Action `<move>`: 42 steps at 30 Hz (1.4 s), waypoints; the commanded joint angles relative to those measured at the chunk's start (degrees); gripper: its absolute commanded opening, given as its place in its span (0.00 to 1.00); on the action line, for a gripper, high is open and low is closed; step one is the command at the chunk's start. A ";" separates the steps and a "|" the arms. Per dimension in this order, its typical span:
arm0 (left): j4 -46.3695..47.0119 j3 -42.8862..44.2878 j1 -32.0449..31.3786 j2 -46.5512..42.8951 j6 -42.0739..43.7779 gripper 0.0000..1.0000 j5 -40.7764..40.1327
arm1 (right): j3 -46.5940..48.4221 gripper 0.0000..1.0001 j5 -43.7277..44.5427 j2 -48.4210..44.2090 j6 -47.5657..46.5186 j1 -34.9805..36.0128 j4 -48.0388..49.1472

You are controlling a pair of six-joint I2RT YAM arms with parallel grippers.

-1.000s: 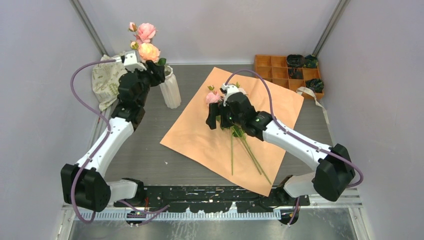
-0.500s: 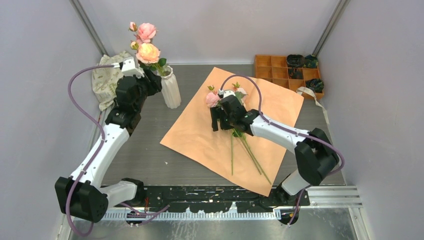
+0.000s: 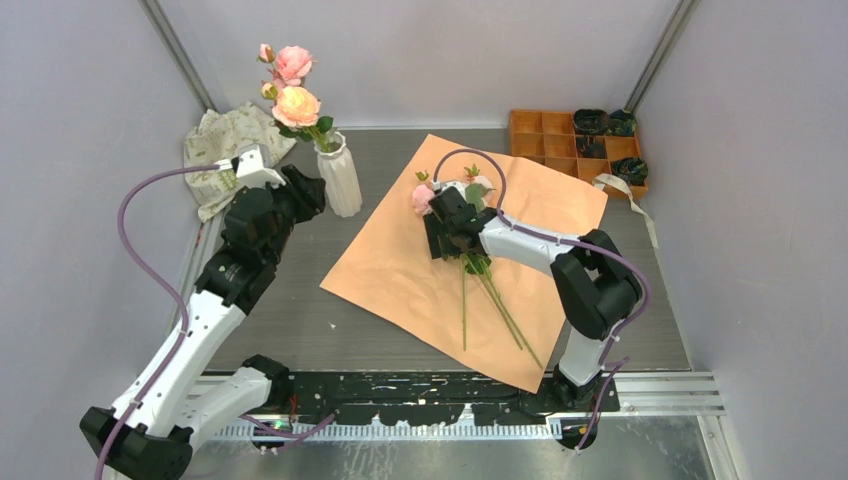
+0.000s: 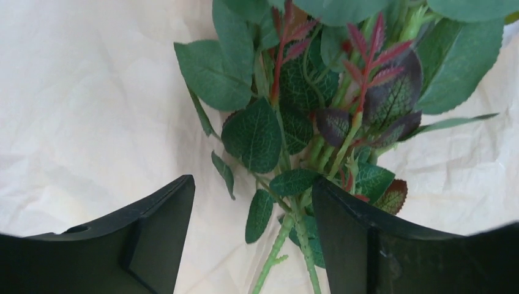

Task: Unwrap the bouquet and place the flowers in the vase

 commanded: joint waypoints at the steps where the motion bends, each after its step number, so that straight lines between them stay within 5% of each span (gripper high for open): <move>1: -2.72 -0.30 -1.93 -4.03 -1.08 0.48 -2.69 | 5.20 0.74 2.34 2.44 -1.30 -0.30 -0.30; 12: -6.79 0.79 -3.01 -8.02 0.42 0.48 -3.33 | 11.41 0.42 2.53 10.19 -2.36 -1.14 -3.49; 15: -6.99 0.90 -3.02 -7.76 0.47 0.48 -2.97 | 13.55 0.24 2.99 11.36 -2.63 -1.12 -5.00; 23: -7.93 2.03 -3.01 -8.06 0.65 0.47 -2.11 | 18.02 0.01 -1.91 3.11 -1.47 -1.15 -10.33; 32: -10.17 4.61 -3.10 -11.13 -0.06 0.47 -1.36 | 25.99 0.01 -16.28 -13.66 -0.74 -1.12 -5.92; 37: -11.01 5.90 -3.10 -12.60 -0.24 0.47 -1.27 | 28.97 0.01 -19.26 -15.82 -1.51 -1.08 7.49; 42: -11.07 6.57 -3.08 -12.97 -0.30 0.47 -1.26 | 26.91 0.01 -14.91 -13.43 0.22 -1.09 32.11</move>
